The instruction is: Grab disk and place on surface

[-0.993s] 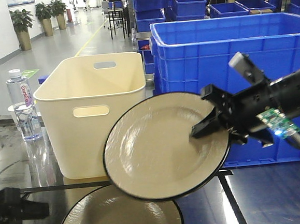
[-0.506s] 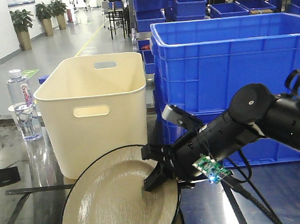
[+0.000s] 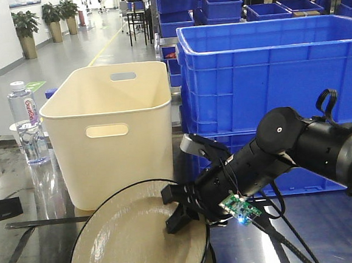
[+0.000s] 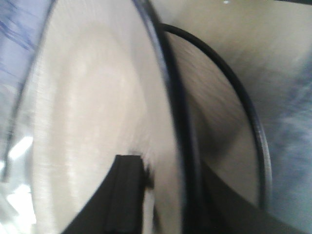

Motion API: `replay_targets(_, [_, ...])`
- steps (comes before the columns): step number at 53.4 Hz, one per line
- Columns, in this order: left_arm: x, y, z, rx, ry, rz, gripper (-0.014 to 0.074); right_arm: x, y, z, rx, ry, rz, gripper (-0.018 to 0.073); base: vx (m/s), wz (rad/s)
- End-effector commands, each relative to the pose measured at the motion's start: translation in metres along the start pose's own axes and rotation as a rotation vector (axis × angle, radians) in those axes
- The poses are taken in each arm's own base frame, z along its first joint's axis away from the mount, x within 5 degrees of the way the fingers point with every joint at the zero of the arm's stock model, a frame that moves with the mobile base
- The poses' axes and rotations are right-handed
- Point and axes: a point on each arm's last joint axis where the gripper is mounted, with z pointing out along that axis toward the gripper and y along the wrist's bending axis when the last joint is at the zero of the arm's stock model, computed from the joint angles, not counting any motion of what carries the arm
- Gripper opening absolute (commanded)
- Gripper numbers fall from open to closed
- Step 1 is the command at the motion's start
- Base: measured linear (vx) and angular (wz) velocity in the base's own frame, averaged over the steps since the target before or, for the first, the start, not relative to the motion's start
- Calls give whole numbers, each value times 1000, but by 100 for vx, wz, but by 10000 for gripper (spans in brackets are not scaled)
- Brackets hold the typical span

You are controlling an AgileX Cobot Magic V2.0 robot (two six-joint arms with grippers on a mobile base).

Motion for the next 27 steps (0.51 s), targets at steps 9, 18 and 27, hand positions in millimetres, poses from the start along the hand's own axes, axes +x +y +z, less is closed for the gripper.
replay_targets(9, [-14, -6, -8, 7, -111, -4, 558, 2, 3, -26, 127, 13, -226, 489, 0, 0])
replay_targets(18, [-15, -6, -8, 1, -124, -4, 558, 3, 3, -45, 232, -10, -299, 566, 0, 0])
replay_targets(27, [-15, -5, -8, -3, -127, -1, 558, 5, 15, -76, 278, -96, -350, 564, 0, 0])
